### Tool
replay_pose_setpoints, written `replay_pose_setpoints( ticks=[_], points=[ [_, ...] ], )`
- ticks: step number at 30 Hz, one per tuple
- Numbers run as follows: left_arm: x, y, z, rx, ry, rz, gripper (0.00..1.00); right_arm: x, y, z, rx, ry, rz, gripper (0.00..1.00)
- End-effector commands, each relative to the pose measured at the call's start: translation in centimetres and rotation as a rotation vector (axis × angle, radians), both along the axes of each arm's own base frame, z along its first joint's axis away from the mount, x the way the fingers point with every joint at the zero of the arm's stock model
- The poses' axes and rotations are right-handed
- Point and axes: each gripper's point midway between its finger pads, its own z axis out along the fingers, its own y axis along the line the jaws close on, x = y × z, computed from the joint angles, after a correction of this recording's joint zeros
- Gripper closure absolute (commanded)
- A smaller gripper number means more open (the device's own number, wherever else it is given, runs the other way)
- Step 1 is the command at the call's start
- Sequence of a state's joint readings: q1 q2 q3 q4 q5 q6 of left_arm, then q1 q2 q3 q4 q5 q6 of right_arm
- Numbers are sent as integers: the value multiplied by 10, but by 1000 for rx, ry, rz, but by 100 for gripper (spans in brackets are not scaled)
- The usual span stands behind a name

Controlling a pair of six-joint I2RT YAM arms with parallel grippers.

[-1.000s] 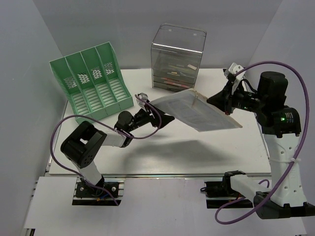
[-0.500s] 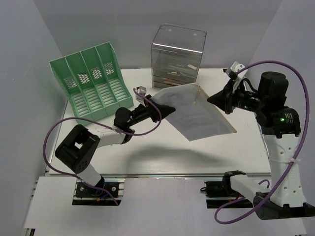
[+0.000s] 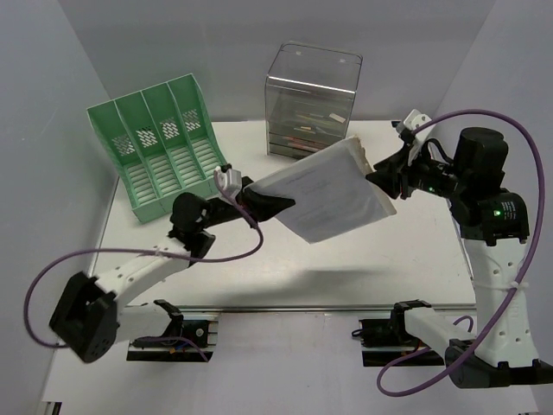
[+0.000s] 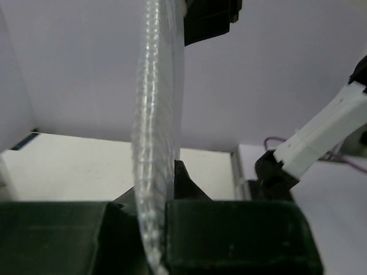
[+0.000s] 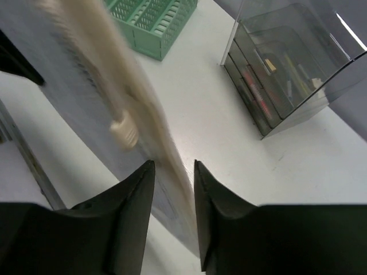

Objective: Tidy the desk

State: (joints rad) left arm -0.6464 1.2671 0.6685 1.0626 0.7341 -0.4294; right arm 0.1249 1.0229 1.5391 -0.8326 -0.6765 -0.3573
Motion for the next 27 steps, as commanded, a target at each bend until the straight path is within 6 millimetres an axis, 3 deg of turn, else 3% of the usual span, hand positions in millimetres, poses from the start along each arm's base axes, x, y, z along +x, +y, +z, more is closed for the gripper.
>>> replay_pose_setpoints(
  ticks=[1,5,8,10,13,17,20,23,27],
  points=[
    [-10,13,18,117,-184,66,100,-8,-2,1,-47,-36,32,59],
    [-3,27,10,256,-231,169,100,-5,-10,9,-92,-110,-2,42],
    [-3,37,-1,345,-230,201,100,-1,-25,33,-127,-222,-93,32],
    [1,41,-22,444,-188,211,100,-8,-29,56,-125,-297,-112,24],
    [3,46,-44,558,-123,202,100,-27,-19,70,-123,-342,-24,19],
    [3,51,-56,607,-82,216,100,-59,6,57,-113,-331,216,18],
    [6,52,-61,638,-63,220,100,-72,18,44,-82,-284,334,19],
    [7,48,-56,653,-59,192,100,-79,31,32,-15,-196,444,22],
    [1,43,-43,619,-76,152,100,-67,35,15,0,-159,464,22]
  ],
)
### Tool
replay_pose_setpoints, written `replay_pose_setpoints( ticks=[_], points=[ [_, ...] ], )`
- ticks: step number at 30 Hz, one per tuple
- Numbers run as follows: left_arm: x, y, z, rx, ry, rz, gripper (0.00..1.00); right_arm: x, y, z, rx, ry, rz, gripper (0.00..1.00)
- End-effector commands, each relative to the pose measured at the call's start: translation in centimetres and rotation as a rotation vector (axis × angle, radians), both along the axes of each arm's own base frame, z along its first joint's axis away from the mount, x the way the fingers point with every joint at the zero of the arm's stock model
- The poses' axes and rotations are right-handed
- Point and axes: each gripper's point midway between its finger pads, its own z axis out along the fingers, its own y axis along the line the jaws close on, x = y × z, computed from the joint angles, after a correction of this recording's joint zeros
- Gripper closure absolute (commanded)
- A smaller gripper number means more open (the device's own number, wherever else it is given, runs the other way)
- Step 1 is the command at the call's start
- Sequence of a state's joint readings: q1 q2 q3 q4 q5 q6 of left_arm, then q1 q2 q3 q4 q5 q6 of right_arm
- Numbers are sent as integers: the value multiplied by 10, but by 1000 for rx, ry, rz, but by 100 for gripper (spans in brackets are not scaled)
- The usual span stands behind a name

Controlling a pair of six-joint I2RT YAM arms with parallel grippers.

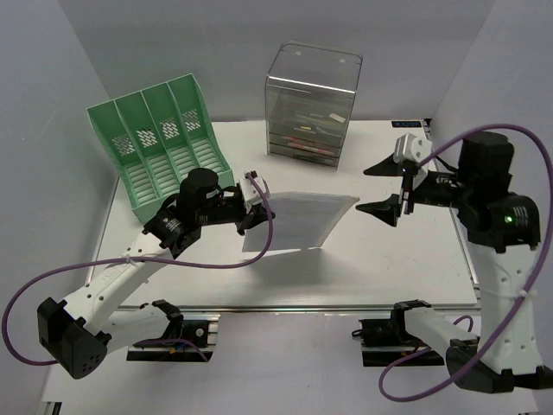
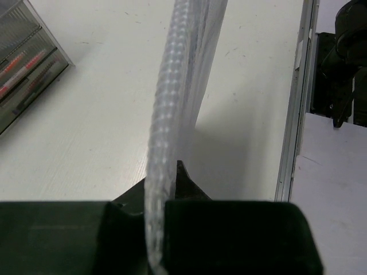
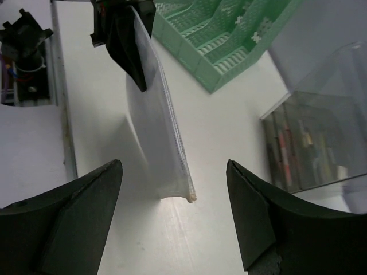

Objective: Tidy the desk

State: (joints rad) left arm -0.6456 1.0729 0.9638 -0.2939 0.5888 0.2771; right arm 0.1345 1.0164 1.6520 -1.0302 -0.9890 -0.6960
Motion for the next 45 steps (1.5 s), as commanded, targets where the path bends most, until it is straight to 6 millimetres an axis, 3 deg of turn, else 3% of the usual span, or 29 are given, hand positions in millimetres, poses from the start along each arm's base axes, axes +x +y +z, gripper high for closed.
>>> replay_pose_setpoints(
  ticks=[1,7,18,22,25,28,29,34,36,40,41,42,43,45],
  points=[
    [-9,-5,35,-60,-64,-60,100,-4,12,-12,26,42,98,21],
    [-11,-5,32,-48,-44,-71,100,6,19,-20,5,43,117,20],
    [-9,-8,41,-79,-48,-68,100,1,42,-80,-66,151,171,21],
    [-11,-11,48,-90,-44,-81,100,16,44,-97,-112,137,115,24],
    [-12,-11,49,-92,-40,-86,100,20,46,-103,-140,127,103,30],
    [-11,-9,46,-90,-37,-73,100,25,47,-104,-160,125,87,51],
    [-12,-9,45,-88,-34,-71,100,27,47,-104,-170,124,83,63],
    [-9,-7,45,-85,-39,-54,100,27,47,-100,-190,116,81,93],
    [-7,-7,45,-82,-36,-44,100,28,46,-99,-190,112,74,100],
    [1,-4,49,-83,-33,11,100,34,45,-88,-159,127,12,100],
    [8,0,49,-80,-22,68,97,36,45,-85,-156,138,-4,100],
    [11,3,49,-76,-17,107,85,40,43,-73,-139,144,-41,100],
    [14,8,51,-81,-8,148,61,43,43,-71,-136,152,-54,100],
    [26,23,50,-68,-27,266,35,48,42,-55,-114,145,-99,100]
  ],
)
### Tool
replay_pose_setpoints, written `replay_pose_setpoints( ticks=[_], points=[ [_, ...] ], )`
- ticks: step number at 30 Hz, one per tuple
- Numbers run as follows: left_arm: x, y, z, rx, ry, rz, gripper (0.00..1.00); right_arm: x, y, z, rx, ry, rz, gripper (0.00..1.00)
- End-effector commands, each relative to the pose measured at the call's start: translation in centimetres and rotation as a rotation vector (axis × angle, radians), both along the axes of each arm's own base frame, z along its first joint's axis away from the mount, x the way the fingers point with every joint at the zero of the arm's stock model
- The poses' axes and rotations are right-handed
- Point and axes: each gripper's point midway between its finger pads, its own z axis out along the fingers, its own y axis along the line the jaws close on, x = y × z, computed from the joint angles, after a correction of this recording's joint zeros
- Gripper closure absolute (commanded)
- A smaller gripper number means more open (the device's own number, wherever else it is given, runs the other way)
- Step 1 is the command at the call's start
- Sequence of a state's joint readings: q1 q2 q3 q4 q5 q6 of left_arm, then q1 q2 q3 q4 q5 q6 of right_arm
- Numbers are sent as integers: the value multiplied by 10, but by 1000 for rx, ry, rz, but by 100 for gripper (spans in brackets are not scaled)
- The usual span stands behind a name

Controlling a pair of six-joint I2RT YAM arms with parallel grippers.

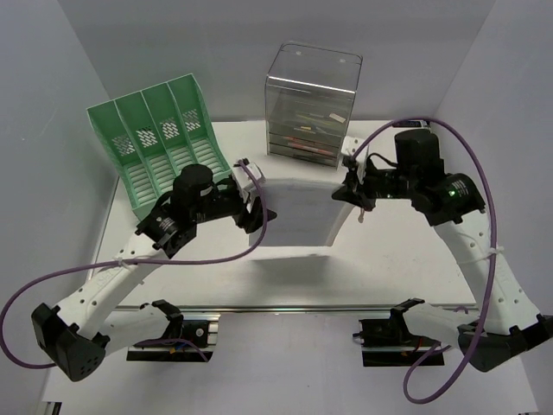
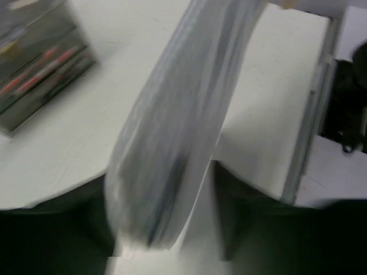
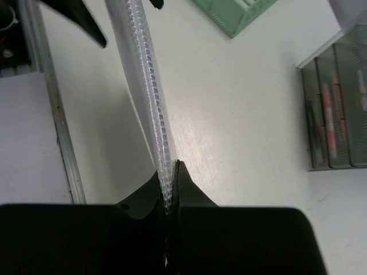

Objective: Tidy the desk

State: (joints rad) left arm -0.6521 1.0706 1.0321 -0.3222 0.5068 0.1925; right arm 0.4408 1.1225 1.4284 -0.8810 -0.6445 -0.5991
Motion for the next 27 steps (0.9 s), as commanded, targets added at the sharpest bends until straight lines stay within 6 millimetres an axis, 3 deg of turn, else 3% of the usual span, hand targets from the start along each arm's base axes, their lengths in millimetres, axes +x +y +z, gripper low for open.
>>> replay_pose_setpoints(
  ticks=[1,4,8,9,13,16,17,19,21,23,24,27],
  points=[
    [16,28,28,-39,-60,210,19,14,1,48,73,-68,-91,100],
    [27,60,37,-56,-84,399,2,26,0,63,91,-73,-143,100],
    [29,94,40,-50,-95,568,2,39,8,74,122,-65,-163,100],
    [29,101,43,-54,-100,599,2,46,14,66,116,-14,-161,100],
    [18,117,51,-76,-82,653,2,63,35,65,143,45,-157,100],
    [6,132,72,-165,-85,711,2,78,53,78,220,36,-167,100],
    [2,139,85,-213,-111,726,2,83,59,96,268,-4,-165,100],
    [-1,147,92,-243,-134,756,2,95,70,104,307,0,-171,100],
    [-4,153,96,-256,-153,768,2,107,82,120,371,15,-190,100],
    [-5,155,96,-251,-151,776,2,117,93,119,431,86,-229,100],
    [-6,156,96,-251,-151,776,2,124,96,128,475,62,-230,100],
    [-11,159,100,-267,-155,775,2,128,121,132,509,100,-213,100]
  ],
)
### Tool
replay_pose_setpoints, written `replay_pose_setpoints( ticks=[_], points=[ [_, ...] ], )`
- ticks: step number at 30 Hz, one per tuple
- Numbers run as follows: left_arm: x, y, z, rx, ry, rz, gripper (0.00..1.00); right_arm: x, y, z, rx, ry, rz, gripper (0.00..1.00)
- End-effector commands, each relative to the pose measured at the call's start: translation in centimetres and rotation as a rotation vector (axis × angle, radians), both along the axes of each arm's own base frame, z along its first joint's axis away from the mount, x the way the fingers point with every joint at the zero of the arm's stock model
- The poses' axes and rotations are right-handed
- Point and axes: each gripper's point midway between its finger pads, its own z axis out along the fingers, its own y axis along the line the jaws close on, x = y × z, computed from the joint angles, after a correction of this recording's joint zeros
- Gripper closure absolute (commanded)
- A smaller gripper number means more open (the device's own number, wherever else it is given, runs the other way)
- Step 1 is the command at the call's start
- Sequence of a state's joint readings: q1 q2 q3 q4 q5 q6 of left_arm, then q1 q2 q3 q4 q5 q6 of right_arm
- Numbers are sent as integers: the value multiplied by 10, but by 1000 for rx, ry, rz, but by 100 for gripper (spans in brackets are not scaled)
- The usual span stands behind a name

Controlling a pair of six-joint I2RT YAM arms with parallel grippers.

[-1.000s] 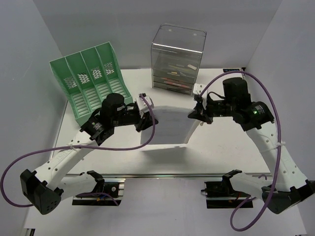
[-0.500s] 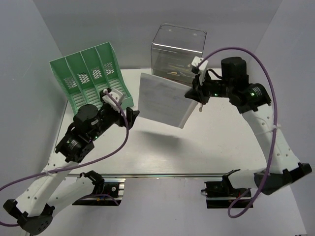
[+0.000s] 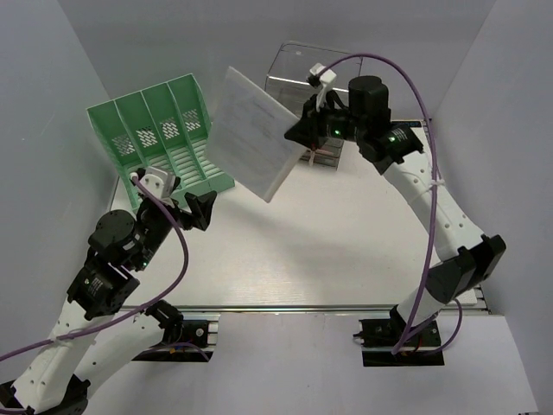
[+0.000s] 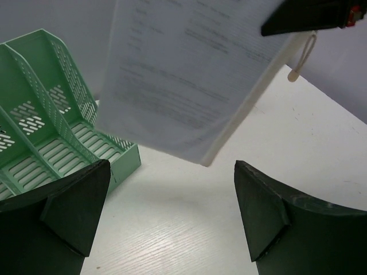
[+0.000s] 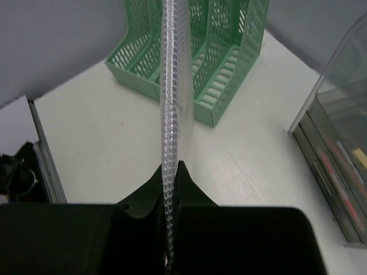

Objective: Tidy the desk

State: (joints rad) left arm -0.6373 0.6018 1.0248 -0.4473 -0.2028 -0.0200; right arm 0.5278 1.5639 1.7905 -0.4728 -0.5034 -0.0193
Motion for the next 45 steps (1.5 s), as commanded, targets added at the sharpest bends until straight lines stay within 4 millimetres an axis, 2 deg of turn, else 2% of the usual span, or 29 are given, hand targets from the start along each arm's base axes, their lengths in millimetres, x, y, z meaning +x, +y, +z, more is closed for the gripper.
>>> replay_pose_setpoints(
  ticks=[1,2,3,5,7,8,10,11,13,14,15,18,23,24,29,37,40,45],
  points=[
    [-3,9,4,-20,0,32,2,10,26,74,212,-109,-17,100],
    [-5,11,4,-28,-7,35,2,16,35,72,217,-99,-22,100],
    [-6,11,2,-34,-14,32,2,17,39,86,250,-121,-30,100],
    [-7,12,-3,-34,-14,32,2,30,45,90,279,-128,-75,100],
    [-10,12,-6,-34,-10,24,2,35,51,106,318,-159,-98,100],
    [-10,13,-7,-36,-10,26,2,46,60,97,310,-138,-108,100],
    [-11,14,-10,-41,-4,30,2,46,69,113,350,-171,-95,100],
    [-12,15,-12,-43,-2,32,2,53,77,104,340,-164,-93,100],
    [-13,14,-15,-47,8,28,2,52,84,112,351,-190,-78,100],
    [-13,14,-16,-53,14,27,2,56,90,107,346,-189,-69,100],
    [-14,13,-17,-52,21,24,2,55,93,112,352,-208,-57,100],
    [-16,11,-21,-58,40,13,2,61,101,107,342,-233,-34,100],
    [-18,12,-27,-55,57,11,2,59,113,96,326,-228,4,100],
    [-19,13,-26,-56,53,10,2,65,114,91,321,-229,-15,100],
    [-21,15,-30,-55,57,17,2,82,122,96,330,-298,-55,100],
    [-24,19,-33,-46,62,23,2,103,147,55,282,-324,-13,100],
    [-24,19,-36,-39,66,22,2,105,153,37,251,-318,14,100],
    [-23,19,-39,-34,65,25,2,103,157,22,194,-369,44,100]
  ],
)
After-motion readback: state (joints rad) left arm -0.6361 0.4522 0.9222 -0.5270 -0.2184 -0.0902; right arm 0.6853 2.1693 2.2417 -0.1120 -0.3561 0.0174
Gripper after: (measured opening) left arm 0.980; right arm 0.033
